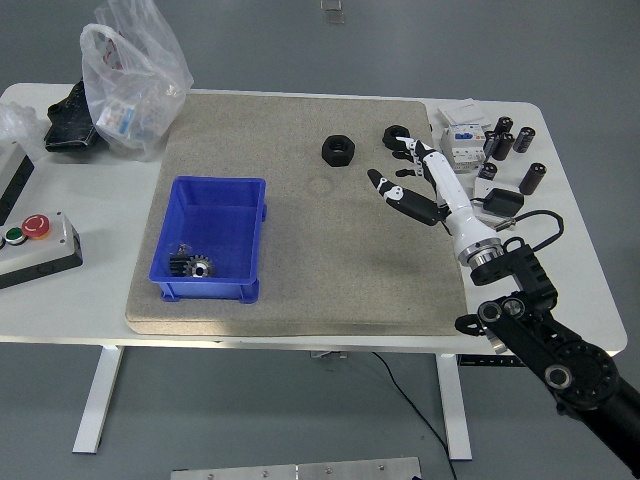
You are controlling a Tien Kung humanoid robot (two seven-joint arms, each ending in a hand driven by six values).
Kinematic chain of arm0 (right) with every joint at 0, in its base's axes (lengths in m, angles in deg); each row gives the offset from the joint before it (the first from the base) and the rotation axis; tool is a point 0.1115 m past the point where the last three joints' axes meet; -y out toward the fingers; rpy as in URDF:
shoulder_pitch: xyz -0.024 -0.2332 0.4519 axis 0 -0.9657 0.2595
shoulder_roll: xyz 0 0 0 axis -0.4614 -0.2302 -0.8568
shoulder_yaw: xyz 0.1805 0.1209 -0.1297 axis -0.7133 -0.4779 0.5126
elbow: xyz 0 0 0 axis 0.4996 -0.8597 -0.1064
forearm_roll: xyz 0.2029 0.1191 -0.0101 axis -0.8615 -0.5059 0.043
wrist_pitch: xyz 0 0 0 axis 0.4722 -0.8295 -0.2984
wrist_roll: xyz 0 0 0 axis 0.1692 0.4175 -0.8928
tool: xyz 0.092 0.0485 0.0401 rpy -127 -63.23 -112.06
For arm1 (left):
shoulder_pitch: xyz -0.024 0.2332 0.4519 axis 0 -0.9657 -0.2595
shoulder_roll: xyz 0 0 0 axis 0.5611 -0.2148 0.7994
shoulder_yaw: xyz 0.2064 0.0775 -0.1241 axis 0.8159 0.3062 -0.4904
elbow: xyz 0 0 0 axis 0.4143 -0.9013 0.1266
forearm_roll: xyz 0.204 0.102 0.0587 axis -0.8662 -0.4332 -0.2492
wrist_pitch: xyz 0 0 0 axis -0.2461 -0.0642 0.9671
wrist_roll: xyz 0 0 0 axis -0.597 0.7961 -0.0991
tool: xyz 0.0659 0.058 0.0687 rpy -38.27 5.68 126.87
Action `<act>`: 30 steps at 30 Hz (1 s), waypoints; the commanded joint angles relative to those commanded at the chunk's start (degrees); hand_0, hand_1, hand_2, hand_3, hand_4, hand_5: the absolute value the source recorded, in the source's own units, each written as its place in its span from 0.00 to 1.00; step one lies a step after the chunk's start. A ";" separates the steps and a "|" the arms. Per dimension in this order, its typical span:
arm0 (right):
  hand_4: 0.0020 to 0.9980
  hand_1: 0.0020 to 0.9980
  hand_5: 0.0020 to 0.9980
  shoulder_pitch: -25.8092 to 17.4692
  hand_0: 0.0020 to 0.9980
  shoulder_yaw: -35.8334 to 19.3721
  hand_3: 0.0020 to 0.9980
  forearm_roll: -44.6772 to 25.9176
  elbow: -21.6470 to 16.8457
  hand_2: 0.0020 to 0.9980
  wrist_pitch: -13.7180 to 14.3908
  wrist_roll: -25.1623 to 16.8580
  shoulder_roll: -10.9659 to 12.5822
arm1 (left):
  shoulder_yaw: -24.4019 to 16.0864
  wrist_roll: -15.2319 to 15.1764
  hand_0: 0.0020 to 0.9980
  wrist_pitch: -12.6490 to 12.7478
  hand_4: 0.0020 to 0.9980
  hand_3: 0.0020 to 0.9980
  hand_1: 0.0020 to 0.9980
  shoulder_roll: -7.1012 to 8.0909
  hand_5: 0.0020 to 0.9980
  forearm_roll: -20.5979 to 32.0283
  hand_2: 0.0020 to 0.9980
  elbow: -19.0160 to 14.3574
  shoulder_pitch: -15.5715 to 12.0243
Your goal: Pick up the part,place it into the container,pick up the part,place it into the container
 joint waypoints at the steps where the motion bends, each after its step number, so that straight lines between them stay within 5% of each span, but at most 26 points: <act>1: 0.82 0.81 0.51 -0.56 0.70 -0.19 0.79 -0.67 -0.37 0.80 -0.19 -0.49 0.13 | 0.03 0.00 0.66 -0.01 0.65 0.67 0.60 0.01 0.23 -0.08 0.59 0.00 0.10; 30: 0.84 0.80 0.53 -9.10 0.72 -11.09 0.77 -2.12 -5.57 0.79 0.61 -2.83 0.34 | 1.56 -1.11 0.66 0.10 0.65 0.67 0.60 1.26 0.23 1.91 0.59 0.00 0.75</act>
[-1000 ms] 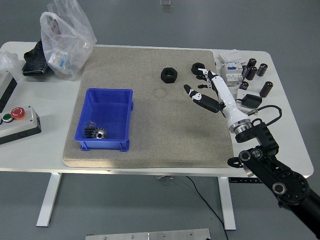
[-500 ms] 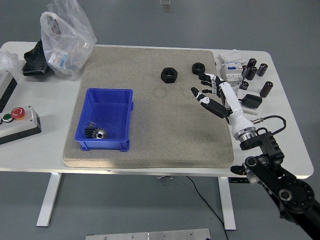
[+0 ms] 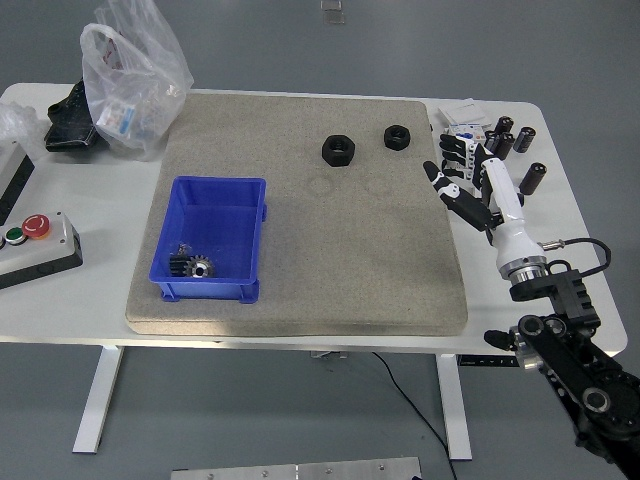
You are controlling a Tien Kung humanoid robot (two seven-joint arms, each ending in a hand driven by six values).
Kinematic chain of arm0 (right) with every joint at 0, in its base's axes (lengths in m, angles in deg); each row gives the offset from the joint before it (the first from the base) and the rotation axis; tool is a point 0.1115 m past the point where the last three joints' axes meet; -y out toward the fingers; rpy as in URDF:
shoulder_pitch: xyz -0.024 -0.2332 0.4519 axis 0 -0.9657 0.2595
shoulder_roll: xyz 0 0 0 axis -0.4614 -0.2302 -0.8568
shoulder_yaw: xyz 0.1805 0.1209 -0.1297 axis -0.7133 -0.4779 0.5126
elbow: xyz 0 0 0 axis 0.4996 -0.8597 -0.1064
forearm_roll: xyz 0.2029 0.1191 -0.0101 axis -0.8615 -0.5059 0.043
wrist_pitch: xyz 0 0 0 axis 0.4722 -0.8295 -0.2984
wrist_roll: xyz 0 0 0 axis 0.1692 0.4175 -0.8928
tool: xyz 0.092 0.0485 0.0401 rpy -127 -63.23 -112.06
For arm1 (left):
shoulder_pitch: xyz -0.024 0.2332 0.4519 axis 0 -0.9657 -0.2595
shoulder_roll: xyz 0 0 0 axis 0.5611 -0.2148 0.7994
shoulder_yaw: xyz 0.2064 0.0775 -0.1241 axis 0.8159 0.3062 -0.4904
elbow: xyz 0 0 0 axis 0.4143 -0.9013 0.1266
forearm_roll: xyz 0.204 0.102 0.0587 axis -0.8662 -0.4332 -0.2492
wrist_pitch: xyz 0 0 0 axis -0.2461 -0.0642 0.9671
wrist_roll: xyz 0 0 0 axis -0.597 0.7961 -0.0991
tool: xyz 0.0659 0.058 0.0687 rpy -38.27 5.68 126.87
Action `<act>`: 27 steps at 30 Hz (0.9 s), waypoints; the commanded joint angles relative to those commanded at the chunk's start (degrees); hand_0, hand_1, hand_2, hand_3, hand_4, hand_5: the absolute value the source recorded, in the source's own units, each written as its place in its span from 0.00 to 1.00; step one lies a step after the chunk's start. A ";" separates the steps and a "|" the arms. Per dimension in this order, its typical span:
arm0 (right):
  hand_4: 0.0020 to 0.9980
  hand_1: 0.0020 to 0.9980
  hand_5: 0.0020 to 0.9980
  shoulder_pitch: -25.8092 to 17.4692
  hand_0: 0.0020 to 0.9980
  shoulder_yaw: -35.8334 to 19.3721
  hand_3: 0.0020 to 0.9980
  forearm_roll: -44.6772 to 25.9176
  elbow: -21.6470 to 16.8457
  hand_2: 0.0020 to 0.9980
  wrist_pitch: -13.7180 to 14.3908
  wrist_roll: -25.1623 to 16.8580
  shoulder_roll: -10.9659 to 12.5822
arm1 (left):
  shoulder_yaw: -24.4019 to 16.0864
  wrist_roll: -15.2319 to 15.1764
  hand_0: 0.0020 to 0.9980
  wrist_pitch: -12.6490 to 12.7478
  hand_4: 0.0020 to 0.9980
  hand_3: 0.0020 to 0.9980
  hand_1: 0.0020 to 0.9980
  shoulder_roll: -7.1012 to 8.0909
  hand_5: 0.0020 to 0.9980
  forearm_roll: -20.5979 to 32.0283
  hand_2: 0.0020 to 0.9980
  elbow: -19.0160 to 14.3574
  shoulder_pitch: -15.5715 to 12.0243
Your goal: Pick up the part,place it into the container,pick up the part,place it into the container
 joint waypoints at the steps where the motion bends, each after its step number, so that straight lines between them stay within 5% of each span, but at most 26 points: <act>1: 0.84 0.80 0.53 -0.41 0.72 -0.45 0.77 -0.07 -0.29 0.79 -0.01 -0.12 0.13 | 0.16 -0.10 0.66 0.01 0.65 0.67 0.60 0.06 0.23 0.20 0.59 0.00 0.01; 27: 0.86 0.74 0.55 -3.30 0.69 -6.21 0.75 -7.31 -1.82 0.77 -0.95 -4.52 0.43 | 0.01 -0.74 0.66 0.00 0.65 0.67 0.60 0.62 0.23 0.66 0.59 0.00 -0.02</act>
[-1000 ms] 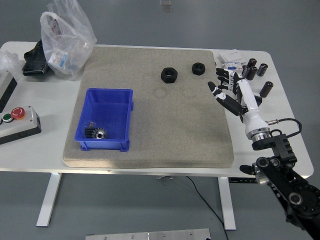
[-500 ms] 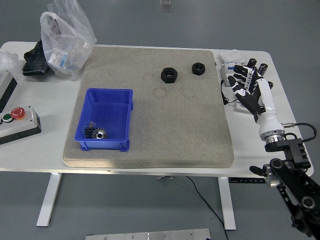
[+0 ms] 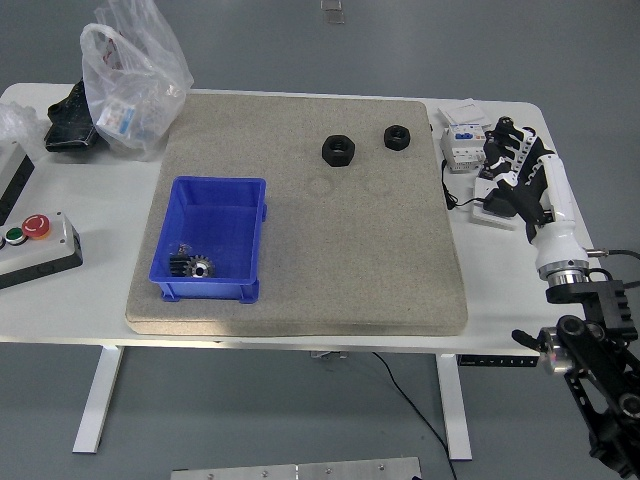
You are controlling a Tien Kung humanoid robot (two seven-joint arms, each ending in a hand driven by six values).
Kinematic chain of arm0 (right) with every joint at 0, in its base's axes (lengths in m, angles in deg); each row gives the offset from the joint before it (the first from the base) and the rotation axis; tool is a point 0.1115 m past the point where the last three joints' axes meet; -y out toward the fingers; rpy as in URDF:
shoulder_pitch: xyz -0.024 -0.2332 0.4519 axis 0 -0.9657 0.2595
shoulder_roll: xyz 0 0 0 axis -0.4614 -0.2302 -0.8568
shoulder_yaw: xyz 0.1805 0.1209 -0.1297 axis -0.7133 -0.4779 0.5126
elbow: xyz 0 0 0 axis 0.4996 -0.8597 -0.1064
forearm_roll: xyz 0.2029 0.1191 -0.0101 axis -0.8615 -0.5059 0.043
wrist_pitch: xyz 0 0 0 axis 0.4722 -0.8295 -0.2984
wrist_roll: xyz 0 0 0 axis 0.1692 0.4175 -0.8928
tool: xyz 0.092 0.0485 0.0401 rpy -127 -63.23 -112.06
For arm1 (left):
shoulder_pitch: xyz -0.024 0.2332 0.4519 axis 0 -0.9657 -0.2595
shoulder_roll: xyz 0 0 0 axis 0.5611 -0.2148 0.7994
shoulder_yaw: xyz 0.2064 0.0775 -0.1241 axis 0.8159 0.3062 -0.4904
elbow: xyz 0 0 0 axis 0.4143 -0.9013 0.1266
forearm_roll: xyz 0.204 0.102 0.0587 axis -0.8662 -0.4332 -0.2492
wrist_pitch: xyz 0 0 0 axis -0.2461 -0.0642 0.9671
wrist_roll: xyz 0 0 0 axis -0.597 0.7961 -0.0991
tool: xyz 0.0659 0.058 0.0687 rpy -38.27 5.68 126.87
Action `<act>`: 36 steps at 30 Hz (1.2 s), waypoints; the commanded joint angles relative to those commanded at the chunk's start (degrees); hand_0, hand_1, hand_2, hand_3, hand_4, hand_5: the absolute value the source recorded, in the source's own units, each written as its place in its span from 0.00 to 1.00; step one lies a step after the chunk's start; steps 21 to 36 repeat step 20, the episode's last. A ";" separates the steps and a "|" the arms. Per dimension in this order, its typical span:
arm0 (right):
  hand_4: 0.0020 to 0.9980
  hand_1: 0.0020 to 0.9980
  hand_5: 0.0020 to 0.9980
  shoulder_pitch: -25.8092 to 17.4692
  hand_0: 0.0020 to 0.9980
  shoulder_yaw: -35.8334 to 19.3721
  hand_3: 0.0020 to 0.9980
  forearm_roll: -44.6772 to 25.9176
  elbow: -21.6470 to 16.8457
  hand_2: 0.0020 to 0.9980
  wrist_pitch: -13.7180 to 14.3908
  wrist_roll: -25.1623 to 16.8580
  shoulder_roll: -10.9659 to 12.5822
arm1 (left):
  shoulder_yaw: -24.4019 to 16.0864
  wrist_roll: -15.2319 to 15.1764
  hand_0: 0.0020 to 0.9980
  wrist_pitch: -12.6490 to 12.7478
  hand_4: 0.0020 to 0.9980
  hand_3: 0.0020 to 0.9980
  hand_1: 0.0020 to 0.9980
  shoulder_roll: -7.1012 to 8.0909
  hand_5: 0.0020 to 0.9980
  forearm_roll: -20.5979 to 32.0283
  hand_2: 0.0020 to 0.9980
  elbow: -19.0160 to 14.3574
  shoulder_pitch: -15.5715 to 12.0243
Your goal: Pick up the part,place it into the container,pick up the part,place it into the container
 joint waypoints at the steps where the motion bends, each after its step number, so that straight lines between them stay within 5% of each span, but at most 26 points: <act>1: 0.86 0.74 0.55 -0.02 0.69 -0.04 0.75 0.04 -0.01 0.77 0.00 0.02 0.00 | 0.08 -0.03 0.66 0.00 0.65 0.67 0.60 -0.03 0.23 0.11 0.59 0.00 0.03; 36: 0.86 0.73 0.55 0.35 0.69 -0.75 0.75 0.81 -1.17 0.76 0.18 -0.04 0.15 | 2.04 -0.84 0.66 -0.10 0.65 0.67 0.59 -0.45 0.23 1.46 0.59 0.00 0.16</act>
